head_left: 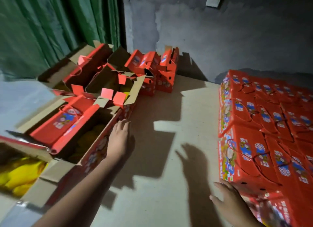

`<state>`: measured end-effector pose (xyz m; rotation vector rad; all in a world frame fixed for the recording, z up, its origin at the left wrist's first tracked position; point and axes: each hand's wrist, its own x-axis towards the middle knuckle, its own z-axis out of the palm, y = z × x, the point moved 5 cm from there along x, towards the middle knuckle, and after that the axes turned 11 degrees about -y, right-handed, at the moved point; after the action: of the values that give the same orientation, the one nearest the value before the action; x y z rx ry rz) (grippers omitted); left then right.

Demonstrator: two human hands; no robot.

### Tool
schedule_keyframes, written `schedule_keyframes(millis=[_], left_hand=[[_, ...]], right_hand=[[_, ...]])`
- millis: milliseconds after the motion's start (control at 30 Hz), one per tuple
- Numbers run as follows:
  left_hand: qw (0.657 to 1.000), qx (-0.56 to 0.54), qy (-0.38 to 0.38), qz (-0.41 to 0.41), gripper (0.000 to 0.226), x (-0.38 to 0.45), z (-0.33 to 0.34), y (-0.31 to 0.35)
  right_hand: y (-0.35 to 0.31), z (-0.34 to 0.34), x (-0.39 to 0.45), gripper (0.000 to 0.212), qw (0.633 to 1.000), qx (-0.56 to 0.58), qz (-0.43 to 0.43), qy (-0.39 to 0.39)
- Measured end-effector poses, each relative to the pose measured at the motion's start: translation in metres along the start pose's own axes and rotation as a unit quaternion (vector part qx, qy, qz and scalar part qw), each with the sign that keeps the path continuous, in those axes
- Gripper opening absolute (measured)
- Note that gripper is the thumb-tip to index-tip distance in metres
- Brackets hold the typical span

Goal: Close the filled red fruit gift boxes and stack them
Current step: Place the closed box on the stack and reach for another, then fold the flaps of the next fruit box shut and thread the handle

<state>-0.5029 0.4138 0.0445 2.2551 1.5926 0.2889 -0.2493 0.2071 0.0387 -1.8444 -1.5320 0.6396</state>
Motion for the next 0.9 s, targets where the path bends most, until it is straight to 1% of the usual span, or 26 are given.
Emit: schedule_keyframes(millis=[33, 67, 100, 133, 167, 233, 300, 367, 467, 567, 667, 767, 900], left_hand=[[0.999, 0.038, 0.017, -0.025, 0.068, 0.000, -0.013, -0.012], [0.995, 0.077, 0.023, -0.053, 0.070, 0.000, -0.023, -0.023], [0.991, 0.106, 0.020, -0.083, 0.071, 0.001, -0.031, -0.035], [0.987, 0.118, 0.009, -0.113, 0.070, 0.002, -0.036, -0.047], [0.984, 0.109, -0.008, -0.140, 0.065, 0.004, -0.037, -0.061], [0.983, 0.049, -0.049, -0.172, 0.044, 0.007, -0.037, -0.087], [0.983, 0.009, -0.060, -0.175, 0.021, 0.007, -0.036, -0.103], [0.982, -0.016, -0.062, -0.179, 0.013, 0.005, -0.035, -0.110], [0.978, -0.048, -0.079, -0.185, 0.011, 0.006, -0.031, -0.108], [0.984, -0.035, -0.057, -0.167, 0.016, 0.008, -0.031, -0.100], [0.986, -0.036, -0.080, -0.145, 0.021, 0.001, -0.024, -0.088], [0.991, -0.025, -0.081, -0.102, 0.019, -0.018, -0.018, -0.068], [0.996, 0.008, -0.085, -0.025, 0.022, -0.055, -0.009, -0.030]], right_hand=[[0.005, -0.008, -0.007, 0.043, 0.995, -0.078, -0.023, 0.064], [0.024, -0.010, -0.022, 0.043, 0.992, -0.124, 0.001, 0.037], [0.046, -0.011, -0.038, 0.041, 0.986, -0.154, 0.049, -0.046], [0.077, -0.011, -0.050, 0.042, 0.976, -0.126, 0.163, -0.076], [0.109, -0.005, -0.061, 0.048, 0.964, -0.112, 0.220, -0.100], [0.110, 0.011, -0.061, 0.051, 0.944, -0.148, 0.236, -0.176], [0.100, 0.019, -0.053, 0.050, 0.944, -0.133, 0.236, -0.189], [0.098, 0.020, -0.051, 0.049, 0.942, -0.147, 0.240, -0.183], [0.095, 0.027, -0.057, 0.048, 0.935, -0.124, 0.273, -0.192], [0.093, 0.032, -0.062, 0.047, 0.930, -0.115, 0.286, -0.200], [0.095, 0.031, -0.065, 0.046, 0.928, -0.097, 0.309, -0.186], [0.106, 0.034, -0.067, 0.040, 0.926, -0.009, 0.343, -0.156], [0.116, 0.036, -0.072, 0.029, 0.912, 0.100, 0.384, -0.105]])
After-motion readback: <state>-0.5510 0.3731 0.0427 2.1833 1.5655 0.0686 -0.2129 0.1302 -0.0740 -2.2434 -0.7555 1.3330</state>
